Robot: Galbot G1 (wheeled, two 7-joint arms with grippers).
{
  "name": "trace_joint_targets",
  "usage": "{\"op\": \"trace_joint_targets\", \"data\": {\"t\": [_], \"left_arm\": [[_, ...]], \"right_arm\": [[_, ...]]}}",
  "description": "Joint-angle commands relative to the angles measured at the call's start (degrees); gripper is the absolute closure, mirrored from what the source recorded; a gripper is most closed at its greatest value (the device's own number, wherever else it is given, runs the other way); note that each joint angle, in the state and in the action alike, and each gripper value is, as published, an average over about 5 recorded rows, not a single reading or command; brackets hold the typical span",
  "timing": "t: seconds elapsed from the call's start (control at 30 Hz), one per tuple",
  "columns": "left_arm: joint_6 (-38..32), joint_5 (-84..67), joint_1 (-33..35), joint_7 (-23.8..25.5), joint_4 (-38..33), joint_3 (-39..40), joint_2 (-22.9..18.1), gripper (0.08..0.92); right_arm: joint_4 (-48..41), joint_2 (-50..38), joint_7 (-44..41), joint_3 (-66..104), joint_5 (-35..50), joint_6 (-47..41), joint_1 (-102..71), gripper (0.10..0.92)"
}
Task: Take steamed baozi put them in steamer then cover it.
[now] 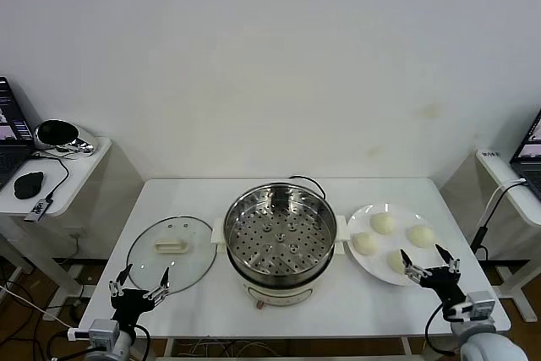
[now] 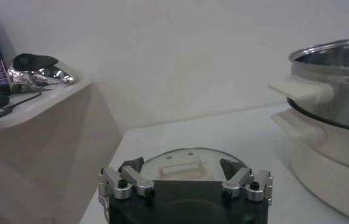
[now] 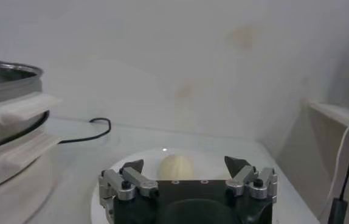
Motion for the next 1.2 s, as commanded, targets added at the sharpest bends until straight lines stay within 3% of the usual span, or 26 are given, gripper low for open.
{"op": "trace_joint_targets", "data": {"t": [0.03,0.27,0.5,0.63,0.93,1.2], "left_arm": [[0.03,0.21,0.06,0.06,-0.39,0.08,0.17,0.177],[0.04,0.45,0.27,0.04,-1.14,0.0,-0.36,0.177],[-0.04,0.68,0.43,-0.02,-1.64,-0.09,-1.33,0.177],[-0.09,0.77,0.63,-0.04,-1.81,-0.32,-1.77,0.177],[-0.23,0.88,1.35,-0.07,-2.36,-1.18,-1.82,0.177],[-0.51,1.16,2.08,-0.22,-2.99,-1.67,-2.23,0.177]], "right_arm": [[0.18,-6.64,-2.57,0.75,-3.18,-3.53,5.55,0.203],[-4.03,-20.41,-18.94,-2.11,-16.43,-6.15,17.68,0.203],[-11.48,-28.49,-48.11,-9.29,-35.17,-0.42,35.29,0.203],[-18.17,-30.28,-58.47,-19.83,-41.39,6.64,49.16,0.203],[-30.85,-30.54,-63.45,-51.3,-43.75,11.97,74.06,0.203],[-41.33,-21.55,-63.96,-64.28,-47.05,16.9,79.69,0.203]]}}
